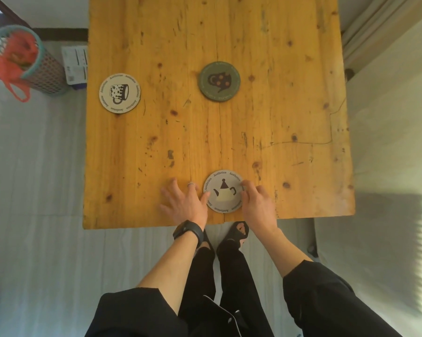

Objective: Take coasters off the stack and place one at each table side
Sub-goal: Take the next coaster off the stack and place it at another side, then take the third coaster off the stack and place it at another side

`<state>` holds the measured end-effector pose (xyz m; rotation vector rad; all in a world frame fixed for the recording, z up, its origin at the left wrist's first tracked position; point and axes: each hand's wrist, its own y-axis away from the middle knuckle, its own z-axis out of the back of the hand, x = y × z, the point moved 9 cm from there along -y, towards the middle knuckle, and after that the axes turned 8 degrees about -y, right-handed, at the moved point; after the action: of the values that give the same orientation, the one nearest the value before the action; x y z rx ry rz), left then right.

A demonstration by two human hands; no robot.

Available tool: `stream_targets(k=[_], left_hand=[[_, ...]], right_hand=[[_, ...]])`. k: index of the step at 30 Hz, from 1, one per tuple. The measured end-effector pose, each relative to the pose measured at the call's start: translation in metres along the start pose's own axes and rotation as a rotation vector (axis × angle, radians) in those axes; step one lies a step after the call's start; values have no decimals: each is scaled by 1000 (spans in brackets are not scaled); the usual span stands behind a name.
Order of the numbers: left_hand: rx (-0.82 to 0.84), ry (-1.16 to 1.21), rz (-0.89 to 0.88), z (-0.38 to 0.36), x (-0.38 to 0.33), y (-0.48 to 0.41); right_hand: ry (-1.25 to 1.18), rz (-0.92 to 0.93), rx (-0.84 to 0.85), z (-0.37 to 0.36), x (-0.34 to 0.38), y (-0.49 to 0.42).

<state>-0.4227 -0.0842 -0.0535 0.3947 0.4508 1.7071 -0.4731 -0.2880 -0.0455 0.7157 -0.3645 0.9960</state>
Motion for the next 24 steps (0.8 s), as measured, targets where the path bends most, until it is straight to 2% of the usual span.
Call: stream_targets(k=[9, 16, 21, 24], left_hand=[[58, -6, 1, 5, -7, -2], [-76, 16, -269, 58, -44, -68], [-171, -22, -373, 100, -78, -133], [-169, -76, -423, 106, -88, -166]], right_hand=[[114, -32, 206, 7, 1, -17], [110, -101, 369, 28, 25, -86], [-17, -151, 235, 48, 59, -166], [-114, -204, 118, 51, 76, -207]])
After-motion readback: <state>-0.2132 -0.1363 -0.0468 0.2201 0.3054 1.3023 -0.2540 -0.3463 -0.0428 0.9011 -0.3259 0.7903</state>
